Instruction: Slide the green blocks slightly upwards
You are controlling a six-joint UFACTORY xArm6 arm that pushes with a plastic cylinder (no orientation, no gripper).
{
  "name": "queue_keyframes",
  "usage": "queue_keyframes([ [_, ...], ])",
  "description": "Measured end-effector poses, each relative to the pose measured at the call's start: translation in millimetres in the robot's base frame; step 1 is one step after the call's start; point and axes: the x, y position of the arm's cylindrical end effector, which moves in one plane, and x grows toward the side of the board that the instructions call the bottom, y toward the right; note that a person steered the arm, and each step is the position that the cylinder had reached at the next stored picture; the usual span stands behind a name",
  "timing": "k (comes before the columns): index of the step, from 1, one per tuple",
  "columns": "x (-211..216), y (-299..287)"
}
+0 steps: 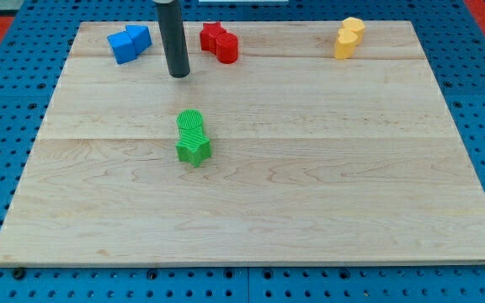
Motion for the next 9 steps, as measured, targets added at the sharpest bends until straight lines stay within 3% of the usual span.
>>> queue_keyframes([
  [6,8.1,9.7],
  [8,121.2,-26.3],
  [9,197.3,-18.0],
])
